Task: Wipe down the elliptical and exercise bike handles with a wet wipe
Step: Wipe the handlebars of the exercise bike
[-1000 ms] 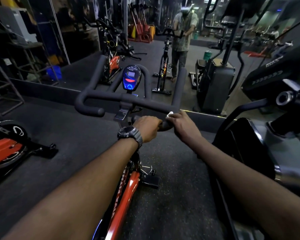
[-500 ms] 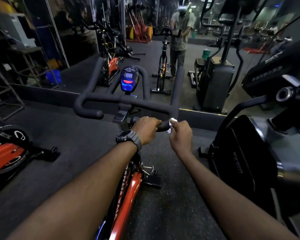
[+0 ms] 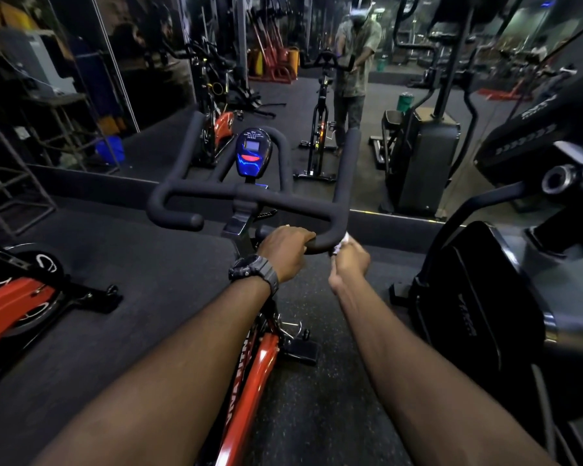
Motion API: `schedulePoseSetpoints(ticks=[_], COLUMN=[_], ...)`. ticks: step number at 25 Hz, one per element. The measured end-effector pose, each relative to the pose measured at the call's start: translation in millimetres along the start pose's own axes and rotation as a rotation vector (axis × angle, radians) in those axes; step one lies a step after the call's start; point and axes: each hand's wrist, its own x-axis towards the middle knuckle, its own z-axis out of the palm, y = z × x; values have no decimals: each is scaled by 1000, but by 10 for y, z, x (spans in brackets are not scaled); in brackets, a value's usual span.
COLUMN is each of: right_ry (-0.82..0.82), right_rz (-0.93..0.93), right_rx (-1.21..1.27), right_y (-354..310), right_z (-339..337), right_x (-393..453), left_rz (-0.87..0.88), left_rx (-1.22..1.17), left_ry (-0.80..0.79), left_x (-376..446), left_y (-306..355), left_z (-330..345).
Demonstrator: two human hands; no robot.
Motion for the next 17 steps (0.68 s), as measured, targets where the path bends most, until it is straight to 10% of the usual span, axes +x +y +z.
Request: schedulePoseSetpoints(ticks=[17], right_ry=[-452], right_rz=[411], right_rx=[395], right_y=[503], right_z=[167], right_x=[-536], left_rz=[12], left_rx=[20], left_ry=[-33], left_x=[-96], left_y=[-145], left_z=[-164])
